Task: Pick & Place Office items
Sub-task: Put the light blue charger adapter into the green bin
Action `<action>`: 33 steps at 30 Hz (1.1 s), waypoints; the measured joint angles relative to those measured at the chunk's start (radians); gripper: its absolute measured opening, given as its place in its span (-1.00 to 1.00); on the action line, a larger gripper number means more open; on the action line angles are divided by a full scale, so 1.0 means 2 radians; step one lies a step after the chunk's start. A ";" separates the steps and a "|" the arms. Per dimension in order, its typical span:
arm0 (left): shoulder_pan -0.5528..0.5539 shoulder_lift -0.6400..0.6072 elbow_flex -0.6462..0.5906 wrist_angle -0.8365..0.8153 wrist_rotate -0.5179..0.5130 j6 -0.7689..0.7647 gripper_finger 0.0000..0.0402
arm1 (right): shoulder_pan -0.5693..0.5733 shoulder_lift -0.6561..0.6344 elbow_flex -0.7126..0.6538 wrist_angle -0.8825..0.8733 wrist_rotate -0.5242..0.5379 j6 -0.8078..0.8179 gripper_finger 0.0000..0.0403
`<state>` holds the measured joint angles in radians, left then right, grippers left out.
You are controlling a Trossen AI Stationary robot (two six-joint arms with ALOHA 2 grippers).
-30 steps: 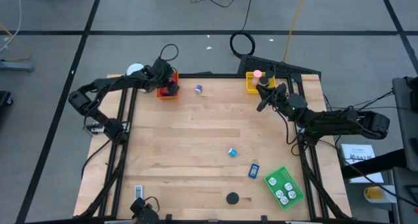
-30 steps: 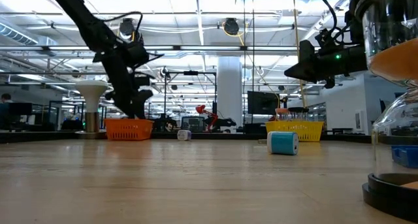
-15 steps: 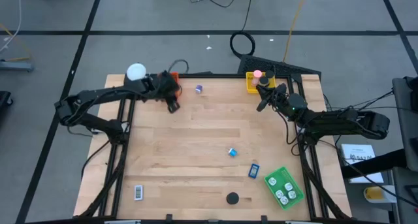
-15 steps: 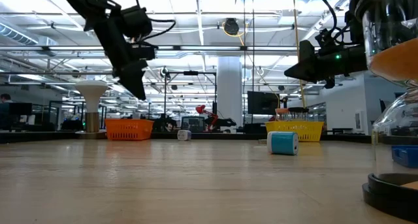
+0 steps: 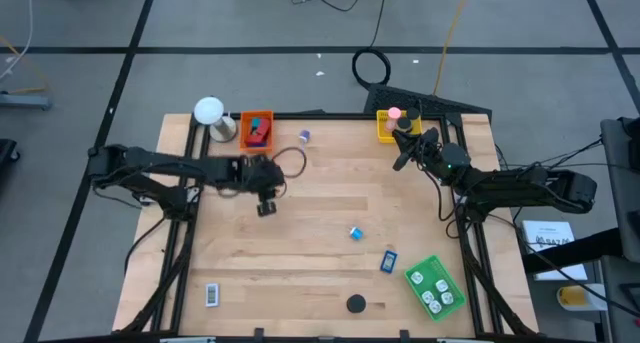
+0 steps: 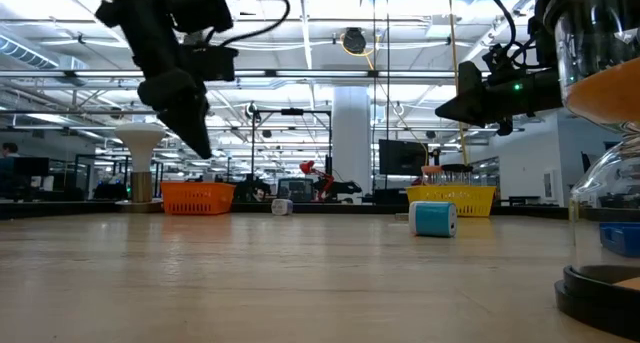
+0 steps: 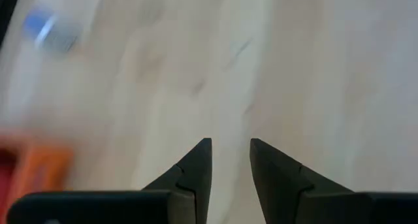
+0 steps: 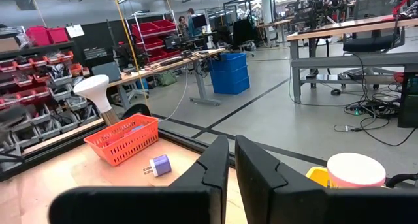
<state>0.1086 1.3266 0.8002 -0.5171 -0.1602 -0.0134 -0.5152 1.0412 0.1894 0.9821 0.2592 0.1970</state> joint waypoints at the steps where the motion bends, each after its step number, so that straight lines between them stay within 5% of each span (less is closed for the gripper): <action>1: -0.013 0.000 -0.018 0.046 -0.001 0.002 -0.50 | 0.000 0.000 0.000 0.000 0.000 0.000 -0.91; 10: -0.074 0.041 -0.235 0.663 0.024 0.021 -0.60 | 0.000 0.000 0.000 0.000 0.000 0.000 -0.91; 13: -0.075 0.079 -0.266 0.786 0.039 -0.005 -0.62 | 0.000 0.000 0.000 0.000 0.000 0.000 -0.91; 25: -0.081 0.229 -0.215 0.830 0.030 -0.008 -0.62 | 0.000 0.000 0.000 0.000 0.000 0.000 -0.91; 33: -0.094 0.248 -0.206 0.846 0.032 -0.005 -0.62 | 0.000 0.000 0.000 0.013 -0.001 0.072 -0.91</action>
<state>-0.0800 1.8233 0.3891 1.1742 -0.0970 -0.0235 -0.5152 1.0409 0.1894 1.0082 0.2574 0.3419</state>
